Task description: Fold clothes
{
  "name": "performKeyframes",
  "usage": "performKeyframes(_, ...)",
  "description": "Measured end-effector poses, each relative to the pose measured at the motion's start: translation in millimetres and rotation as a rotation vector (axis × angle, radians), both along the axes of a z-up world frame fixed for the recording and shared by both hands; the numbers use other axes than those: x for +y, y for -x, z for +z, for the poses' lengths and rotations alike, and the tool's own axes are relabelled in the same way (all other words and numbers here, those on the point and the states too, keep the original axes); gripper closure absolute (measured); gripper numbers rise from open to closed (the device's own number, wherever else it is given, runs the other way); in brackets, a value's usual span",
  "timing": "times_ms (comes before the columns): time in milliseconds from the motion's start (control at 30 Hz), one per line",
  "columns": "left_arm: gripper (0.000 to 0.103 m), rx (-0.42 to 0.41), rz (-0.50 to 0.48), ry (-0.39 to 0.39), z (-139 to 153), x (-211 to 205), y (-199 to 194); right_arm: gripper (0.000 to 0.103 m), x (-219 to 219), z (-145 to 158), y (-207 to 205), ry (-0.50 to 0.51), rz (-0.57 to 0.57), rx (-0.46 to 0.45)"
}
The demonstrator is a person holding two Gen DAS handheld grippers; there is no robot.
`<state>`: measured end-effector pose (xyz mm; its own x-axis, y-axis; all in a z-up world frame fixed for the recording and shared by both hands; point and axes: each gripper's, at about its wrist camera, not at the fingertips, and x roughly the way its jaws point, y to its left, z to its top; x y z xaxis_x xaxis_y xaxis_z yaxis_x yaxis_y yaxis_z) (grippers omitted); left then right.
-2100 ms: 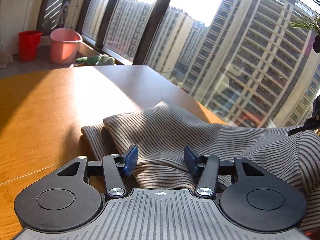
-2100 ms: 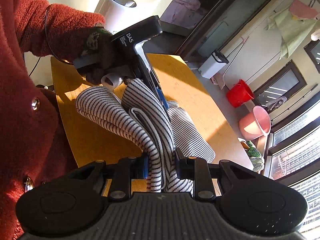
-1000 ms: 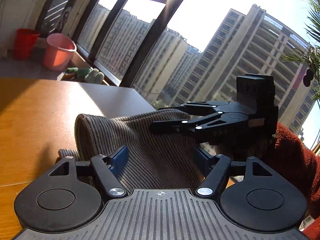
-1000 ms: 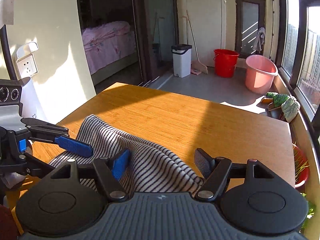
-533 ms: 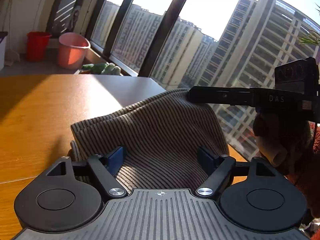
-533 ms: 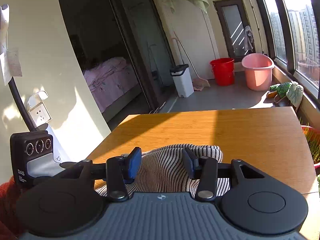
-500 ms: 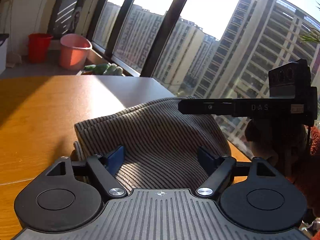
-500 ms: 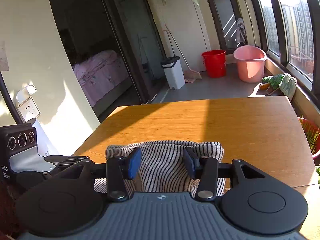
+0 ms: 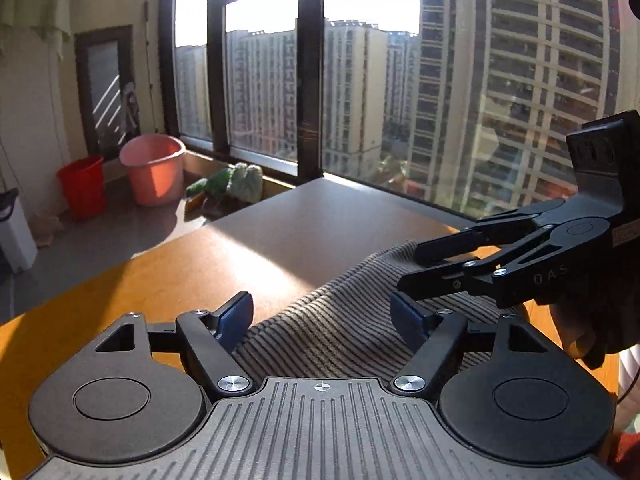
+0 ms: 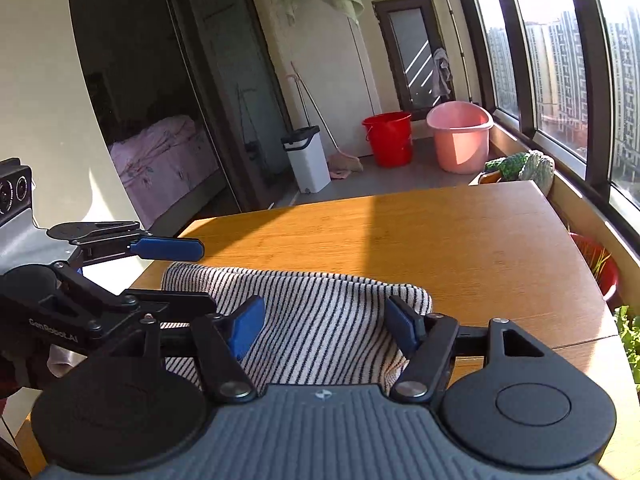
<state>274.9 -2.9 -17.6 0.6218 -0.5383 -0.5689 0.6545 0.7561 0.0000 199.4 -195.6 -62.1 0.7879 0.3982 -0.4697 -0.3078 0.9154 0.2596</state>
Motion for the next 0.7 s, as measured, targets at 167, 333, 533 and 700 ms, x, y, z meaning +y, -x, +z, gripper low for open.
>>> performKeyframes(167,0.020,0.166,0.059,0.124,-20,18,-25,0.027,-22,17,60,-0.101,-0.028,-0.002)
performKeyframes(333,0.018,0.214,0.096,0.195,-27,37,-23,0.046,-28,-8,81,-0.265,0.029,0.211)
performKeyframes(533,0.020,0.239,0.106,0.218,-32,61,-8,0.049,-8,-38,38,-0.251,-0.002,0.338)
performKeyframes(700,0.021,0.276,0.154,0.260,-36,90,8,0.044,5,-31,-19,-0.158,0.002,0.296)
